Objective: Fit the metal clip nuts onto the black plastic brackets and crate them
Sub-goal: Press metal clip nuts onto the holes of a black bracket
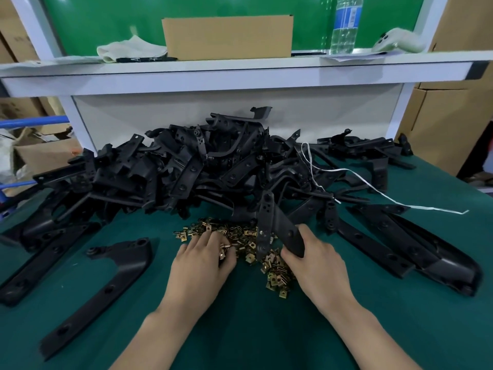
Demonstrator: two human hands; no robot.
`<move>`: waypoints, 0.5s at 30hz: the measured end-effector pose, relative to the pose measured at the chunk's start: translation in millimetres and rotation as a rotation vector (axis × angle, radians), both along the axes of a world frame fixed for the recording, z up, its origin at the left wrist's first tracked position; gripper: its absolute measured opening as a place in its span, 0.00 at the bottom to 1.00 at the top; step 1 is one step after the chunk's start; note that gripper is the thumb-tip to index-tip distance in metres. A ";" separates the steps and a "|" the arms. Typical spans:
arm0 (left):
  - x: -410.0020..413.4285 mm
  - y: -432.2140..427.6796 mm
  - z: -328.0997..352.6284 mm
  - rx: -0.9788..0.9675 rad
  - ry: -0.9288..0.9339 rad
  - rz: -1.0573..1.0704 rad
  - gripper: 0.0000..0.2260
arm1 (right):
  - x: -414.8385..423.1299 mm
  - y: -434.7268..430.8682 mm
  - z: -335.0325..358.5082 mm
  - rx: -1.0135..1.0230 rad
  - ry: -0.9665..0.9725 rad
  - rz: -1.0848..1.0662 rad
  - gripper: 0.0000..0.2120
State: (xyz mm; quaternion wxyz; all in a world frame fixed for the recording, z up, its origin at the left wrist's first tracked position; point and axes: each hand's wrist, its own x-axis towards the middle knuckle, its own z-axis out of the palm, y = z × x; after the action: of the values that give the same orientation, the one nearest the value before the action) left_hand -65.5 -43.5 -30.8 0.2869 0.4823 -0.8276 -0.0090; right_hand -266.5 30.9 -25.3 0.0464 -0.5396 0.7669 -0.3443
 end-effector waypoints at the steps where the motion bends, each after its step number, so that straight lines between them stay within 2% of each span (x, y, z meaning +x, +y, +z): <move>1: 0.6 0.6 1.0 0.000 0.029 0.013 0.07 | 0.4 0.6 0.4 -0.001 0.004 0.006 0.10; 9: 4.7 3.2 3.1 -0.032 0.096 0.021 0.05 | 2.0 2.3 2.2 0.002 0.022 0.041 0.10; 15: 4.9 4.0 3.3 -0.058 0.117 -0.054 0.06 | 2.4 2.2 2.1 0.000 0.038 0.042 0.10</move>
State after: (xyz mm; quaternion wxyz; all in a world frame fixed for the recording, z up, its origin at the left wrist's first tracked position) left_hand -60.6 -39.5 -27.6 0.3485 0.4498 -0.8221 -0.0208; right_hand -264.1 33.2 -23.2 0.0393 -0.5621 0.7561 -0.3329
